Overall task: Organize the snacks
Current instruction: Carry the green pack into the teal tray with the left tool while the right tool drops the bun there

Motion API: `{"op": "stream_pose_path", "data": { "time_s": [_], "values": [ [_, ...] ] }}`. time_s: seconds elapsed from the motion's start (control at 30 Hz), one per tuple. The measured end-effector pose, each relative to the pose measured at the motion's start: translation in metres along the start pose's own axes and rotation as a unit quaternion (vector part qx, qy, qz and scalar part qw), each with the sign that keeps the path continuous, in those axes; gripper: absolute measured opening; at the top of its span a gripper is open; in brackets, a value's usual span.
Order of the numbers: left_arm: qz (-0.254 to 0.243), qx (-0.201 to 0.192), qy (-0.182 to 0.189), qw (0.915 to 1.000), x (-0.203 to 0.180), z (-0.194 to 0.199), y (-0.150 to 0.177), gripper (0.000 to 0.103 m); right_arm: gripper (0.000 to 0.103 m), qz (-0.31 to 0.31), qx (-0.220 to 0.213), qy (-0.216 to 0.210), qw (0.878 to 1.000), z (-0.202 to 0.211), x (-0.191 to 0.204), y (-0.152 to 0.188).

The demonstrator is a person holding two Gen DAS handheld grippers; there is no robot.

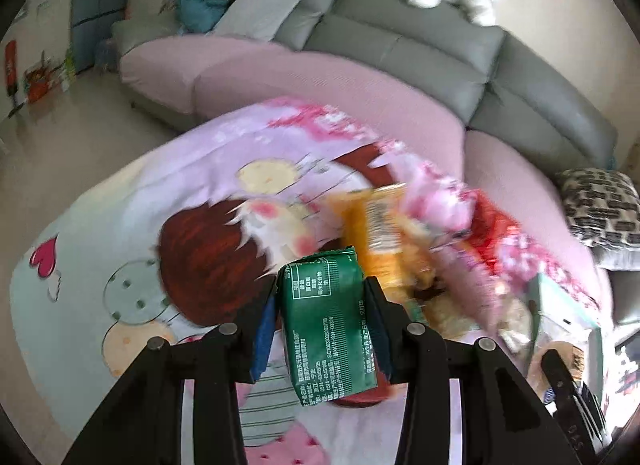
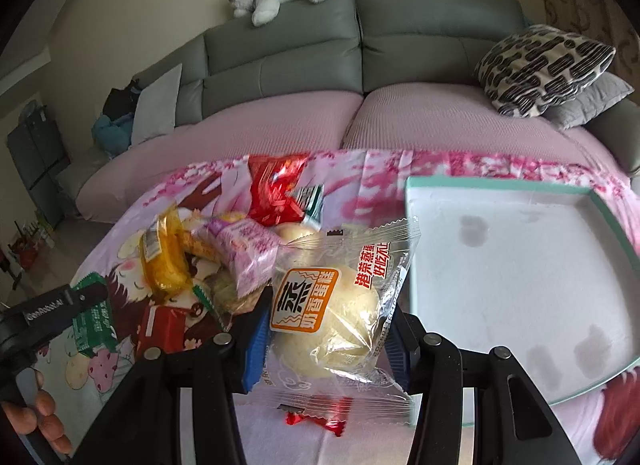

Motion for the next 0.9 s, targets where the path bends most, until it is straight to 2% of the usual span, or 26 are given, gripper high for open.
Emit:
{"op": "stream_pose_path", "data": {
  "time_s": [0.1,0.23,0.33,0.5,0.7,0.9],
  "values": [
    [-0.018,-0.007,0.04,0.999,-0.027,0.011,-0.005,0.043,0.052,-0.009,-0.012,0.015,1.0,0.01,-0.015,-0.006],
    [-0.061,-0.015,0.095,0.9935,-0.077,0.027,-0.005,0.043,0.052,-0.028,-0.03,0.039,0.998,0.029,-0.043,-0.015],
    [-0.1,-0.02,0.143,0.9844,-0.122,0.04,0.0,0.043,0.052,-0.048,-0.039,0.06,0.996,0.041,-0.068,-0.019],
    [-0.168,-0.015,0.196,0.9659,-0.191,0.052,0.02,0.043,0.052,-0.085,-0.049,0.098,0.99,0.062,-0.113,-0.02],
    [-0.227,-0.005,0.237,0.9445,-0.256,0.058,0.045,0.043,0.053,-0.129,-0.059,0.141,0.98,0.081,-0.164,-0.014],
    [-0.265,-0.002,0.244,0.9327,-0.299,0.047,0.064,0.043,0.053,-0.16,-0.057,0.178,0.969,0.092,-0.206,-0.004]
  ]
}}
Point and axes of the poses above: each gripper's, at about its wrist camera, not at the fingertips, and z roughly against the way its jaws point, x to its left, y to its underside, the point moved 4 cm from there along -z, roughly the way its jaws point, and after that the axes turned 14 degrees about -y, right-handed, at the moved point
